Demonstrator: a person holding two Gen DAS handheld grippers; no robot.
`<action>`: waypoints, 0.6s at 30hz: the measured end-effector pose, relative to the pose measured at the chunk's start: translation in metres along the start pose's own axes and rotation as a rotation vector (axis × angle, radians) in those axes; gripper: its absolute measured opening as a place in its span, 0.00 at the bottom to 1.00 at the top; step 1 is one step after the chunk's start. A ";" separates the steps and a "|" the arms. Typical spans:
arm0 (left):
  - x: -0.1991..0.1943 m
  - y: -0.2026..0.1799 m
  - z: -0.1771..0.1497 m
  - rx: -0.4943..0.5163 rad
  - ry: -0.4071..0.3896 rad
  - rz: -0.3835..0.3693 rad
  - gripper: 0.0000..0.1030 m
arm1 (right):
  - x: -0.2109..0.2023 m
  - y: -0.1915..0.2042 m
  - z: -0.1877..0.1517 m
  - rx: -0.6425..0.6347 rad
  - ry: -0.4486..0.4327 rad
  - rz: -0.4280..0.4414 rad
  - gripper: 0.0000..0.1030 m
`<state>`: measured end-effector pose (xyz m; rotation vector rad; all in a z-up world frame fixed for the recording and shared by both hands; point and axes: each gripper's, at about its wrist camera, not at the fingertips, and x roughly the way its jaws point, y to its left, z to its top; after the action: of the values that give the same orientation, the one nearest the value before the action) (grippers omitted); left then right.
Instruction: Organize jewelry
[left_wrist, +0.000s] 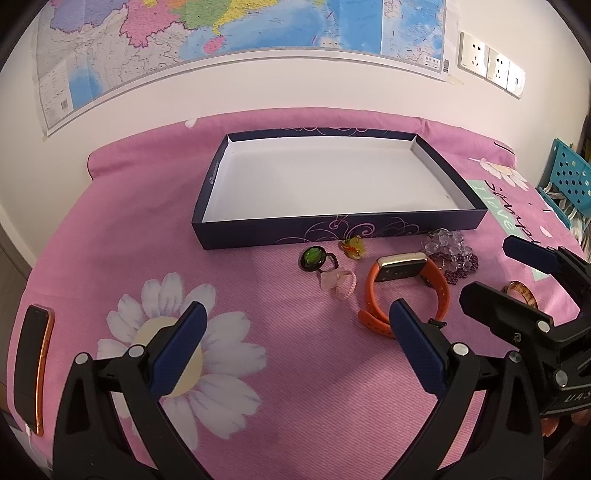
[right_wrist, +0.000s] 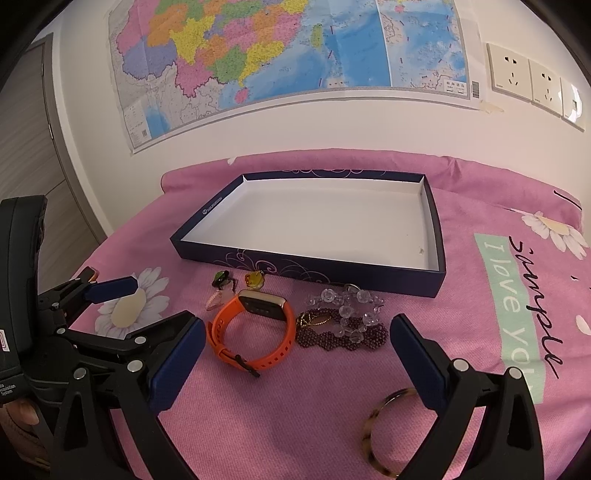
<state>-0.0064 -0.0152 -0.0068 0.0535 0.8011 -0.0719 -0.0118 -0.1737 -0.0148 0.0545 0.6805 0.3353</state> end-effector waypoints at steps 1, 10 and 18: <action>0.000 0.000 0.000 0.000 0.000 0.000 0.95 | 0.000 0.000 0.000 0.001 0.000 0.000 0.94; 0.001 -0.002 -0.001 0.000 0.003 -0.002 0.95 | 0.001 -0.002 0.001 0.003 0.003 0.006 0.94; 0.001 -0.002 0.000 0.000 0.005 -0.001 0.94 | 0.001 -0.001 0.001 0.005 0.004 0.007 0.94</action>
<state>-0.0062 -0.0169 -0.0079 0.0529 0.8064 -0.0727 -0.0104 -0.1746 -0.0150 0.0608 0.6857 0.3403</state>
